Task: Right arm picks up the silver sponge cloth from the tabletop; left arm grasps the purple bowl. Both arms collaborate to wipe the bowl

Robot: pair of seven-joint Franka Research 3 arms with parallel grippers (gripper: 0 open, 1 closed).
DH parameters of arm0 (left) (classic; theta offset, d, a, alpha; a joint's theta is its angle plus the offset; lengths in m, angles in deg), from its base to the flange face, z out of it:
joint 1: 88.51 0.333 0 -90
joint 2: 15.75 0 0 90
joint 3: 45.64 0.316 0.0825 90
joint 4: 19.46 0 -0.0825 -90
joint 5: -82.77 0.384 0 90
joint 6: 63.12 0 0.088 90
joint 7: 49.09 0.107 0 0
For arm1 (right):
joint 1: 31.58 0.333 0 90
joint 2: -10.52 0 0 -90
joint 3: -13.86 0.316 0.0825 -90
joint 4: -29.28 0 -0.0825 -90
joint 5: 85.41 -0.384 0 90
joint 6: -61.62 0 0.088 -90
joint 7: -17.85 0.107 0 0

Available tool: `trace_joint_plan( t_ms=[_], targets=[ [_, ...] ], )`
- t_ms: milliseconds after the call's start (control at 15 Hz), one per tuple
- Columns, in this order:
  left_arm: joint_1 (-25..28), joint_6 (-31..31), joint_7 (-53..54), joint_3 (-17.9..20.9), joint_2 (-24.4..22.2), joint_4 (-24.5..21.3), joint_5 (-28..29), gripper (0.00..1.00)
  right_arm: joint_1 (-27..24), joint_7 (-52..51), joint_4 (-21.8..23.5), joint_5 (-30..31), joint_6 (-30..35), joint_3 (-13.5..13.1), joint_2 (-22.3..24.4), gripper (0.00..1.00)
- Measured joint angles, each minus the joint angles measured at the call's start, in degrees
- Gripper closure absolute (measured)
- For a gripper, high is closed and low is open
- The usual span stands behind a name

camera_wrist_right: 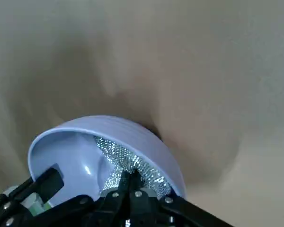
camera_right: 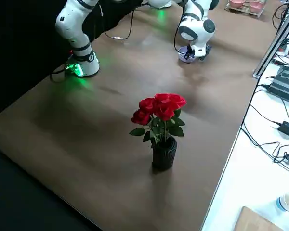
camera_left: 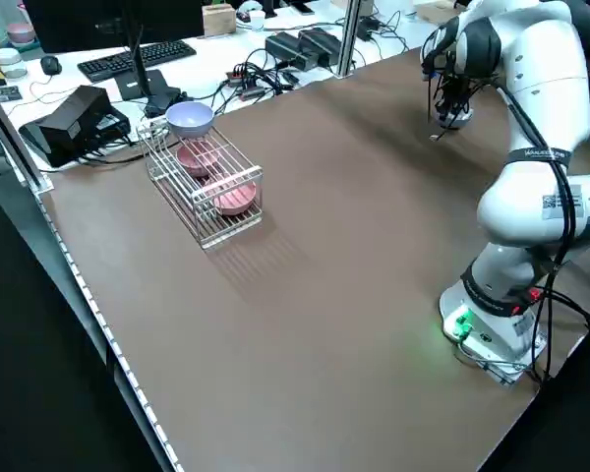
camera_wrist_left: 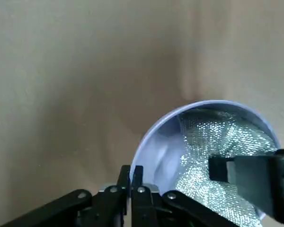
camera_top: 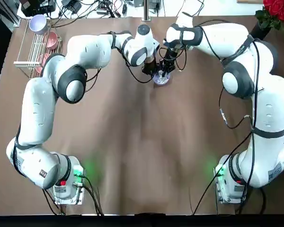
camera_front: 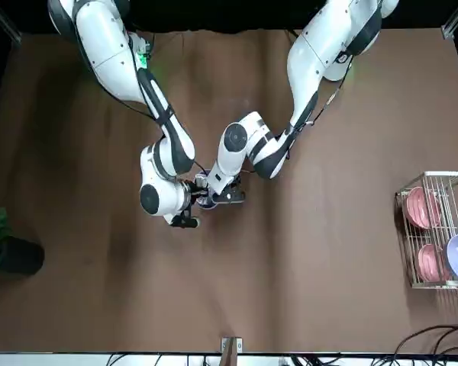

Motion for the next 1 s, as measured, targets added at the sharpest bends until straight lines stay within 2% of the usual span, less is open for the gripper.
trace_joint_plan(
  t_ms=[267,800,1000],
  targets=[
    [0.0,-0.01,0.0,0.0,0.01,0.0,0.0,0.96,0.35,0.06,-0.01,-0.15,-0.12,0.0,-0.19,0.99],
    [0.0,-0.03,0.0,0.03,0.01,0.0,0.0,0.96,0.46,0.13,0.03,-8.05,-0.15,-0.16,-1.45,0.99],
    [0.0,-0.03,0.0,0.03,0.01,0.0,0.0,0.96,0.46,0.19,0.03,-9.04,-0.12,-0.21,-1.57,0.99]
  ],
)
